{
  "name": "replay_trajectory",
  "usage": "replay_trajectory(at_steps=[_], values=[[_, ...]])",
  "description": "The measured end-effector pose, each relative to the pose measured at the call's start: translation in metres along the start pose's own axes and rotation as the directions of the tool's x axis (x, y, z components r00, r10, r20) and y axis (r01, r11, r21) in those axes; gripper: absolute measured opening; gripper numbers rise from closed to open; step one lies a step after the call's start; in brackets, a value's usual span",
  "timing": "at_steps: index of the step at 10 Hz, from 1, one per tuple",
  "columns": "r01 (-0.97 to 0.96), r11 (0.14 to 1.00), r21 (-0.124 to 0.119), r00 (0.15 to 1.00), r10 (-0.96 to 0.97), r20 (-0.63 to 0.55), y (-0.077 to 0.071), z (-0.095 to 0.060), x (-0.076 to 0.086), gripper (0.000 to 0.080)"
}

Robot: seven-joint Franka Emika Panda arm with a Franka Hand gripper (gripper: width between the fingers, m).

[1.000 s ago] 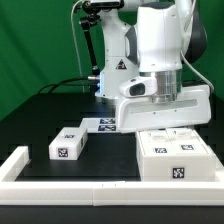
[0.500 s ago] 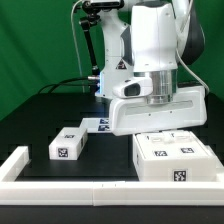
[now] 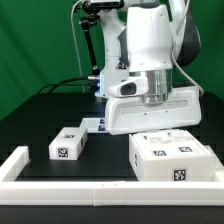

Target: Assemble cabinet

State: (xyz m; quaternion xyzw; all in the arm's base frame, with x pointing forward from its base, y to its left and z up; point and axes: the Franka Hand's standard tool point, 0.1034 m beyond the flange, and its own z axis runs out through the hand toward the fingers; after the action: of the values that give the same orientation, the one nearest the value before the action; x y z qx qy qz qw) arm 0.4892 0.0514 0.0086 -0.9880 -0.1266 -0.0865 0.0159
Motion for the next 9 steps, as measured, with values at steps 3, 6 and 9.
replay_trajectory(at_steps=[3,6,9], values=[[0.012,1.0,0.0,1.0,-0.012,0.029,0.005,-0.028,0.009,0.0216],[0.014,1.0,0.001,0.998,-0.014,0.054,0.006,-0.065,0.024,0.0215],[0.022,1.0,-0.004,0.999,-0.022,0.031,0.005,-0.095,0.051,0.0214]])
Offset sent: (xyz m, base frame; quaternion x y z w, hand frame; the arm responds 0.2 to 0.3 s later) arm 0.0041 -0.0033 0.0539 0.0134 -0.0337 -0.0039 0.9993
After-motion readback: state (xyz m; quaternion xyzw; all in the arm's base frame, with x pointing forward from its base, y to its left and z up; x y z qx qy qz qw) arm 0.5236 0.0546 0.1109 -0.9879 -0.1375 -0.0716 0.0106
